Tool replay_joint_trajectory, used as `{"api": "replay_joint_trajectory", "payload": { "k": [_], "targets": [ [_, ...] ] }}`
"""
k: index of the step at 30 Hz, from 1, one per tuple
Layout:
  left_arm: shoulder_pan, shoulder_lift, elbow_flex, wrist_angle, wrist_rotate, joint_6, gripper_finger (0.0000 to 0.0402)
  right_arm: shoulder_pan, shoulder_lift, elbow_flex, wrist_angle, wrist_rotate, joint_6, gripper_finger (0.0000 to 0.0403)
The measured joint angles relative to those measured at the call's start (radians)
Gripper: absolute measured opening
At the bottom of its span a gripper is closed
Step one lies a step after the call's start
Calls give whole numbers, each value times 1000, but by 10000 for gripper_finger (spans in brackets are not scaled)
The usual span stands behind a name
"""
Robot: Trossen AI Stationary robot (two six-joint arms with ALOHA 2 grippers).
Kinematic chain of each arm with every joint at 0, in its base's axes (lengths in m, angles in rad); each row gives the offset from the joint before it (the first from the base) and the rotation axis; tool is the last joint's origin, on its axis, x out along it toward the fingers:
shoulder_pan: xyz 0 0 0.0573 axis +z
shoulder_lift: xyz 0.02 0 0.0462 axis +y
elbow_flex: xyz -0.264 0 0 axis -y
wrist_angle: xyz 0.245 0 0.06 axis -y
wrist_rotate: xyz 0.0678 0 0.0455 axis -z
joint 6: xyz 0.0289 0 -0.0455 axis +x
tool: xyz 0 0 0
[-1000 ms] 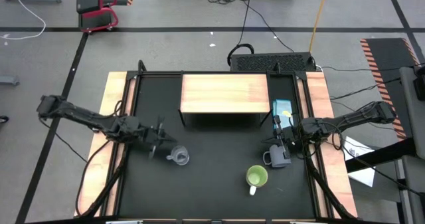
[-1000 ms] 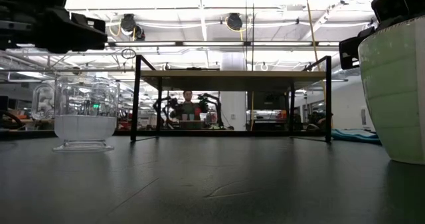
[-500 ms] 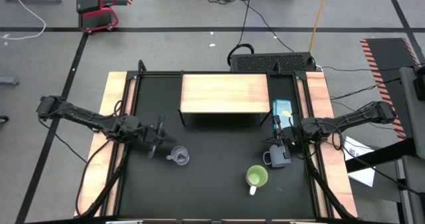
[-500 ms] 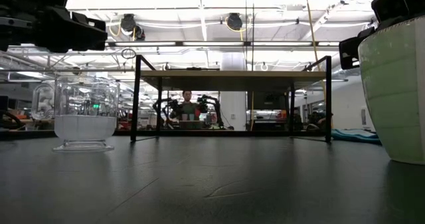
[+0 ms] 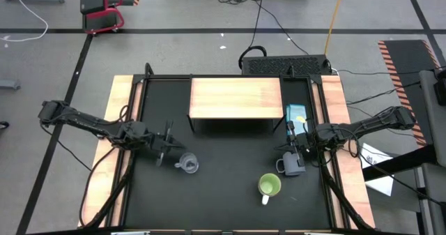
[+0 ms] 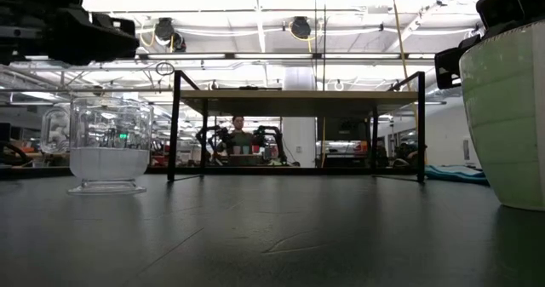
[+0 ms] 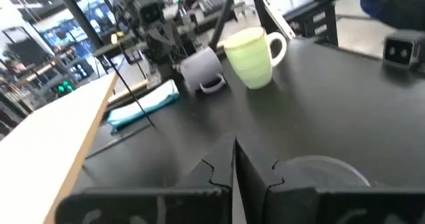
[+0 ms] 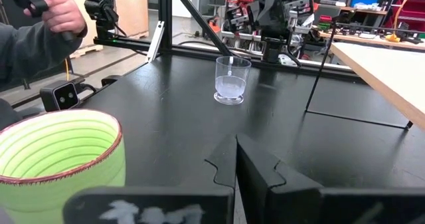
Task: Stack small to large cups/mugs on shelf
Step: Put the transparent mug on the shelf
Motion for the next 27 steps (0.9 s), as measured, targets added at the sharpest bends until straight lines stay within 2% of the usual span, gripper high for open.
{"api": "replay_joint_trajectory", "payload": {
  "k": [6,27],
  "targets": [
    [0,0,11,52,-54,-39,19,0,0,0,-3,0,-1,0],
    [0,1,11,24,-55,-46,19,0,0,0,23,7,11,0]
  ]
}}
